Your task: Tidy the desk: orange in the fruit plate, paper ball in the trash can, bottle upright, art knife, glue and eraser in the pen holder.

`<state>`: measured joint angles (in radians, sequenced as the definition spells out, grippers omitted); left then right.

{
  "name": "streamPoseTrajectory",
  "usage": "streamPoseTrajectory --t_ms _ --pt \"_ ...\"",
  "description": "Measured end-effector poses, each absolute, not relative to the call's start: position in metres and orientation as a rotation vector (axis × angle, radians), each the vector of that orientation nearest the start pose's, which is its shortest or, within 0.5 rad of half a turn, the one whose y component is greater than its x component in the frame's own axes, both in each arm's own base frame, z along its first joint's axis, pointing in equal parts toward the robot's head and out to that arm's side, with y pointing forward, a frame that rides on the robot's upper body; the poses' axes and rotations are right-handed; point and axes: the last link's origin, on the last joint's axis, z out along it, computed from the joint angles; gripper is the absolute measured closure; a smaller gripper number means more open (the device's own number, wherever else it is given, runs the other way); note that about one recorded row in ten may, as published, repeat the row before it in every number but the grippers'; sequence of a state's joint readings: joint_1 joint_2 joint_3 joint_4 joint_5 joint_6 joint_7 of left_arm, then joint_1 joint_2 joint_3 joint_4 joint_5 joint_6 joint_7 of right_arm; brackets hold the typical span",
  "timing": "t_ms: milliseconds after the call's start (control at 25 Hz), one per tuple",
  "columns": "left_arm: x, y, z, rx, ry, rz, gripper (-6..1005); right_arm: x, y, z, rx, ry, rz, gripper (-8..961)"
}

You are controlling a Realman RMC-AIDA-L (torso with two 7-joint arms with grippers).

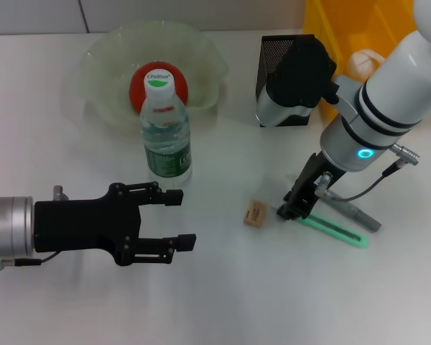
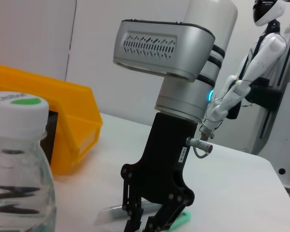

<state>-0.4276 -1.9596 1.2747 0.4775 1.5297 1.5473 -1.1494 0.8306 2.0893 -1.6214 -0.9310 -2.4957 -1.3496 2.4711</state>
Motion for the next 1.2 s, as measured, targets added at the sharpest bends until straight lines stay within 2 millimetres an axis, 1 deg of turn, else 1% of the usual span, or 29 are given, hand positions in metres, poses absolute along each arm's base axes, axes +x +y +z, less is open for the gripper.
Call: streamPoseTrajectory --t_ms 240,280,320,360,400,440,480,520,560,600,680,720,760,800,840,880,1000,1040,1080,1120,1160,1200 --pt "-0.277 0.282 -0.028 -2.916 -0.462 -0.758 216 0.164 0.362 -0.079 -2.8 0.681 -0.695 742" --pt "-0.277 0.281 -0.028 -2.918 -0.462 -0.761 216 0.158 0.361 -0.072 -2.81 0.67 -0.683 751" --pt "-0.277 0.281 -0.028 -2.918 -0.462 -0.761 216 0.158 0.361 -0.072 -2.81 0.67 -0.683 759" --pt "-0.277 0.281 -0.028 -2.919 -0.463 -0.763 216 0.154 0.36 -0.067 -2.813 0.667 -0.661 768" --pt "-0.277 0.281 -0.027 -2.92 -0.466 -0.764 216 0.145 0.361 -0.05 -2.808 0.668 -0.592 776" --pt "-0.277 0.281 -0.027 -2.92 -0.466 -0.764 216 0.145 0.361 -0.05 -2.808 0.668 -0.592 776" --pt "-0.277 0.281 -0.027 -2.92 -0.468 -0.765 216 0.139 0.362 -0.025 -2.778 0.685 -0.478 776" --pt "-0.277 0.281 -0.027 -2.92 -0.468 -0.765 216 0.139 0.362 -0.025 -2.778 0.685 -0.478 776" --pt "-0.278 0.28 -0.027 -2.919 -0.469 -0.765 216 0.136 0.363 -0.011 -2.751 0.684 -0.41 776" --pt "-0.277 0.28 -0.028 -2.92 -0.469 -0.769 216 0.137 0.363 0.019 -2.685 0.687 -0.257 775" --pt "-0.277 0.28 -0.028 -2.92 -0.47 -0.772 216 0.141 0.36 0.045 -2.624 0.684 -0.116 775" --pt "-0.277 0.28 -0.028 -2.92 -0.47 -0.772 216 0.141 0.36 0.045 -2.624 0.684 -0.116 775" --pt "-0.276 0.28 -0.028 -2.918 -0.471 -0.776 216 0.145 0.357 0.061 -2.583 0.674 -0.028 775" --pt "-0.276 0.28 -0.028 -2.918 -0.471 -0.781 216 0.153 0.351 0.087 -2.519 0.661 0.139 775" --pt "-0.276 0.28 -0.028 -2.918 -0.471 -0.781 216 0.153 0.351 0.087 -2.519 0.661 0.139 775" --pt "-0.276 0.279 -0.028 -2.919 -0.471 -0.784 216 0.161 0.345 0.109 -2.468 0.648 0.33 775" --pt "-0.274 0.28 -0.029 -2.921 -0.47 -0.789 216 0.176 0.335 0.128 -2.419 0.596 0.662 775" --pt "-0.274 0.28 -0.029 -2.921 -0.47 -0.789 216 0.176 0.335 0.128 -2.419 0.596 0.662 775" --pt "-0.273 0.281 -0.029 -2.923 -0.467 -0.792 216 0.193 0.332 0.134 -2.355 0.56 0.883 775" --pt "-0.273 0.281 -0.029 -2.923 -0.467 -0.792 216 0.193 0.332 0.134 -2.355 0.56 0.883 775" --pt "-0.273 0.281 -0.03 -2.924 -0.467 -0.793 216 0.201 0.332 0.136 -2.319 0.531 0.96 775" --pt "-0.272 0.281 -0.03 -2.924 -0.467 -0.795 216 0.222 0.335 0.13 -2.225 0.497 1.111 774"
